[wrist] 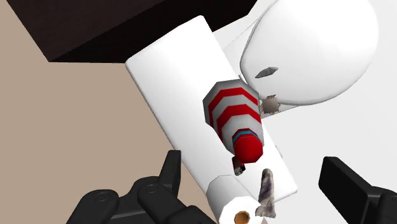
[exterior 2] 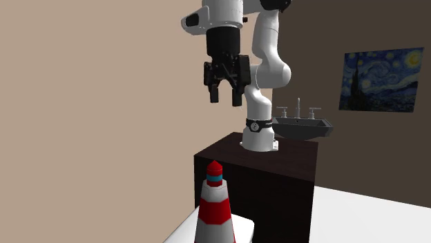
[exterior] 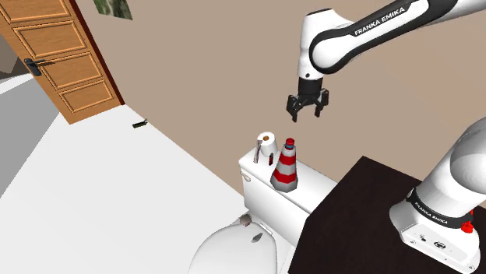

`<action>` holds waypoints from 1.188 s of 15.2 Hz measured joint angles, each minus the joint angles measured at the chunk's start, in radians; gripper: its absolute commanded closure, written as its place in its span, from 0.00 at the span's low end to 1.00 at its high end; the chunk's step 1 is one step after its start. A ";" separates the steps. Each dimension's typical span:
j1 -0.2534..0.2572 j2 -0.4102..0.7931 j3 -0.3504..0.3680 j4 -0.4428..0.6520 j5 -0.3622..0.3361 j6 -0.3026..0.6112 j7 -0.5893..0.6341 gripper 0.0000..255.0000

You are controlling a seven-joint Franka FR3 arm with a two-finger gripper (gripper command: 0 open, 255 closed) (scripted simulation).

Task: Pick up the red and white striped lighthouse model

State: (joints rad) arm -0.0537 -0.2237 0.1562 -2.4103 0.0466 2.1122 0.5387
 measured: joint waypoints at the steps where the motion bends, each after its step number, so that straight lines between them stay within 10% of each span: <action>1: -0.003 0.034 0.003 0.004 -0.002 0.020 0.018 0.00; 18: -0.006 0.489 -0.003 0.133 -0.052 0.260 0.199 0.00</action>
State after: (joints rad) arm -0.0599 0.2654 0.1529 -2.2775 -0.0054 2.3726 0.7379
